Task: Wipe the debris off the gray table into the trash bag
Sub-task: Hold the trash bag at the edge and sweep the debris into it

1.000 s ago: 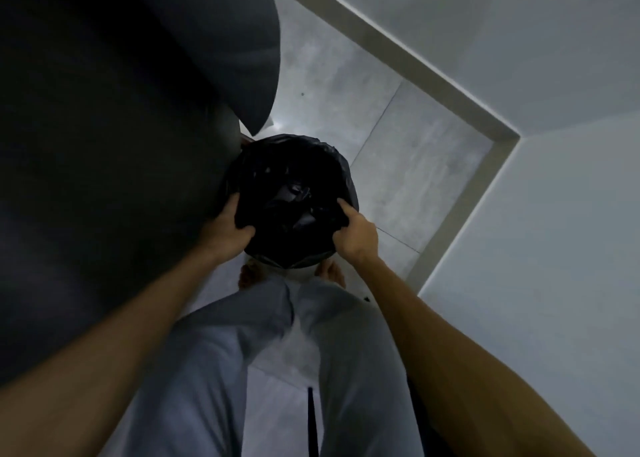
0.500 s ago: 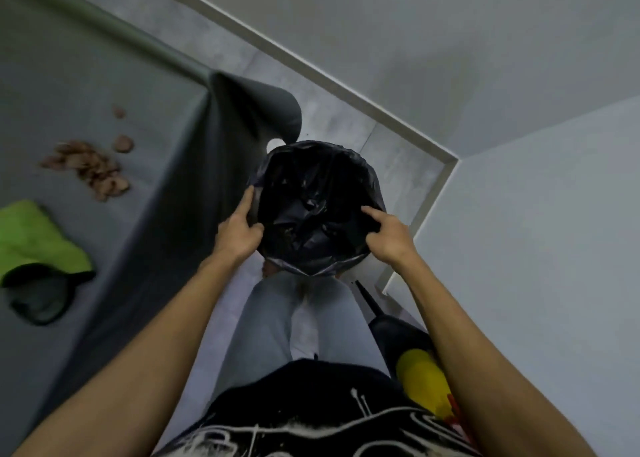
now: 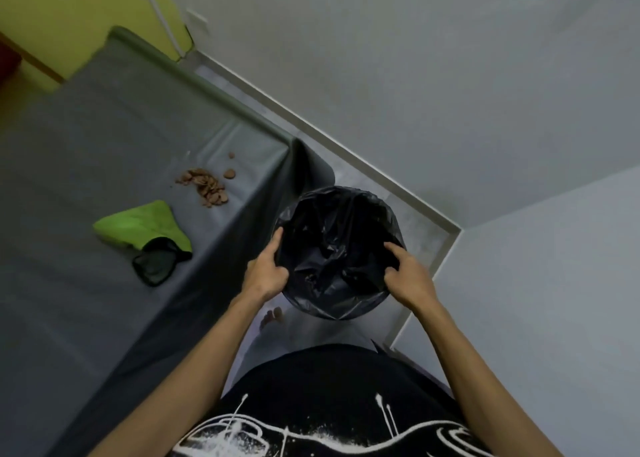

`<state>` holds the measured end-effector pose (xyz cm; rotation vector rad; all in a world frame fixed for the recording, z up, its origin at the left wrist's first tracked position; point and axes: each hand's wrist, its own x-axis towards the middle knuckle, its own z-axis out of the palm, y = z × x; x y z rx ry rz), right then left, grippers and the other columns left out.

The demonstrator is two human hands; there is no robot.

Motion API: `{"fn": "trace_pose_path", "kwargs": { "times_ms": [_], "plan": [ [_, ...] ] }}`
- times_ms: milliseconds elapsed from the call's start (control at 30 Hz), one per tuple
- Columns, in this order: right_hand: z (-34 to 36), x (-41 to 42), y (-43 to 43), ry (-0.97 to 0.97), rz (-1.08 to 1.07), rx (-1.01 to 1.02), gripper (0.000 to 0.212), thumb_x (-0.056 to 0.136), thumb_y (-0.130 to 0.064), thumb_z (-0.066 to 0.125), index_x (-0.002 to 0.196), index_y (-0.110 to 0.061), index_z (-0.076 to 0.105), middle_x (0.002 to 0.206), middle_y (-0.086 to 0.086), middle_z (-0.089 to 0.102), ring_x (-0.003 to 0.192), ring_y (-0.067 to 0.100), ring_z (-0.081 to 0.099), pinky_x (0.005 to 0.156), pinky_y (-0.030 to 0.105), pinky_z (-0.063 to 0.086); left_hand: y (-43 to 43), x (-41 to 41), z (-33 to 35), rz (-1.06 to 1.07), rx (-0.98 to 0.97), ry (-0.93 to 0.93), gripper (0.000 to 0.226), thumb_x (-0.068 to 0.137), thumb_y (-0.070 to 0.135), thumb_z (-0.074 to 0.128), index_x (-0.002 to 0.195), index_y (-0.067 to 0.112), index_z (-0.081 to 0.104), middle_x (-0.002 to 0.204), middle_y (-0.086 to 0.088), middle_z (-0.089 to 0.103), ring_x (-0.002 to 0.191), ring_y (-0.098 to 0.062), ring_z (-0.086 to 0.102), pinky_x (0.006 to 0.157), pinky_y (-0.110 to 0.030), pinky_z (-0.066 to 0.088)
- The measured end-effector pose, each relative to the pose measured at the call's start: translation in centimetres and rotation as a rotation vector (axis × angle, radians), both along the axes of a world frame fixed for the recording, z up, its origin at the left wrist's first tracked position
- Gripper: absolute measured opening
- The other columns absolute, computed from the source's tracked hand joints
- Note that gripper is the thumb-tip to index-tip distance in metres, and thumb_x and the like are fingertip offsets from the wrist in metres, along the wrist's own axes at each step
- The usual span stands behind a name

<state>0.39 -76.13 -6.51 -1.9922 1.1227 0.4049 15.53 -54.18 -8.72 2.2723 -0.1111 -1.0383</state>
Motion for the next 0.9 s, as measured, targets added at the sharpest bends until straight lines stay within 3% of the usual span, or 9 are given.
{"fn": "trace_pose_path", "kwargs": {
  "times_ms": [100, 200, 267, 333, 433, 567, 667, 800, 900],
  "plan": [
    [0.5, 0.6, 2.4, -0.021, 0.012, -0.008, 0.062, 0.094, -0.014, 0.045, 0.150, -0.033, 0.029, 0.127, 0.008, 0.061, 0.083, 0.019, 0.059, 0.071, 0.026, 0.046, 1.4, 0.7, 1.4, 0.027, -0.024, -0.035, 0.091, 0.083, 0.001, 0.048, 0.150, 0.053, 0.016, 0.134, -0.002, 0.060, 0.081, -0.013, 0.066, 0.062, -0.015, 0.049],
    [1.2, 1.3, 5.5, 0.019, -0.071, 0.086, 0.068, 0.089, -0.007, 0.043, 0.148, -0.038, 0.028, 0.104, 0.005, 0.057, 0.073, 0.025, 0.065, 0.050, 0.032, 0.057, 3.2, 0.9, 2.1, 0.034, -0.044, -0.026, 0.088, 0.084, 0.001, 0.047, 0.150, 0.051, 0.018, 0.118, 0.005, 0.065, 0.083, -0.019, 0.067, 0.057, -0.018, 0.049],
    [1.6, 1.9, 7.3, 0.043, -0.085, 0.097, 0.072, 0.084, -0.001, 0.040, 0.148, -0.034, 0.029, 0.109, 0.011, 0.057, 0.076, 0.029, 0.064, 0.059, 0.041, 0.061, 4.6, 1.1, 2.1, 0.035, -0.028, -0.012, 0.086, 0.085, 0.001, 0.046, 0.150, 0.050, 0.019, 0.108, 0.005, 0.066, 0.074, -0.022, 0.067, 0.054, -0.025, 0.050],
    [1.9, 2.5, 9.0, 0.045, -0.084, 0.069, 0.076, 0.083, 0.000, 0.039, 0.149, -0.034, 0.026, 0.108, 0.014, 0.060, 0.080, 0.031, 0.064, 0.070, 0.047, 0.060, 6.1, 1.5, 1.9, 0.039, -0.010, 0.001, 0.085, 0.087, 0.000, 0.045, 0.152, 0.047, 0.017, 0.108, 0.000, 0.067, 0.062, -0.014, 0.062, 0.050, -0.021, 0.045],
    [2.2, 3.3, 11.0, 0.006, -0.100, 0.042, 0.083, 0.083, 0.000, 0.039, 0.150, -0.041, 0.016, 0.092, 0.006, 0.059, 0.073, 0.026, 0.064, 0.067, 0.045, 0.060, 7.9, 1.7, 1.7, 0.019, -0.023, 0.010, 0.087, 0.087, -0.003, 0.044, 0.153, 0.045, 0.013, 0.080, 0.004, 0.064, 0.041, -0.008, 0.049, 0.039, -0.018, 0.037],
    [2.8, 3.8, 12.1, 0.006, -0.140, 0.024, 0.088, 0.082, 0.002, 0.039, 0.153, -0.041, 0.009, 0.078, -0.001, 0.054, 0.067, 0.025, 0.065, 0.061, 0.043, 0.061, 9.0, 2.4, 2.2, -0.079, -0.039, 0.016, 0.090, 0.089, -0.002, 0.042, 0.153, 0.047, 0.003, 0.093, -0.007, 0.068, 0.046, -0.016, 0.045, 0.040, -0.024, 0.034],
    [3.4, 3.4, 12.5, 0.022, -0.196, 0.018, 0.089, 0.082, 0.003, 0.039, 0.153, -0.042, 0.010, 0.076, -0.003, 0.052, 0.063, 0.025, 0.065, 0.047, 0.036, 0.059, 9.4, 2.9, 2.8, -0.178, -0.045, -0.017, 0.085, 0.092, 0.005, 0.043, 0.153, 0.047, 0.001, 0.101, -0.008, 0.068, 0.050, -0.019, 0.046, 0.044, -0.027, 0.035],
    [4.0, 3.5, 12.9, 0.033, -0.210, -0.014, 0.088, 0.082, 0.002, 0.038, 0.152, -0.043, 0.011, 0.080, 0.004, 0.059, 0.061, 0.026, 0.066, 0.041, 0.031, 0.055, 10.4, 4.1, 4.7, -0.272, -0.071, -0.175, 0.064, 0.095, 0.015, 0.046, 0.151, 0.041, 0.029, 0.096, -0.015, 0.071, 0.072, -0.027, 0.063, 0.053, -0.028, 0.040],
    [4.3, 3.9, 13.1, 0.044, -0.189, -0.044, 0.085, 0.083, 0.000, 0.037, 0.153, -0.041, 0.011, 0.086, 0.010, 0.064, 0.065, 0.029, 0.067, 0.052, 0.040, 0.060, 12.4, 5.3, 7.1, -0.163, -0.113, -0.386, 0.046, 0.093, 0.017, 0.052, 0.135, 0.035, 0.056, 0.097, -0.005, 0.074, 0.097, -0.028, 0.066, 0.080, -0.032, 0.051]
  ]
}}
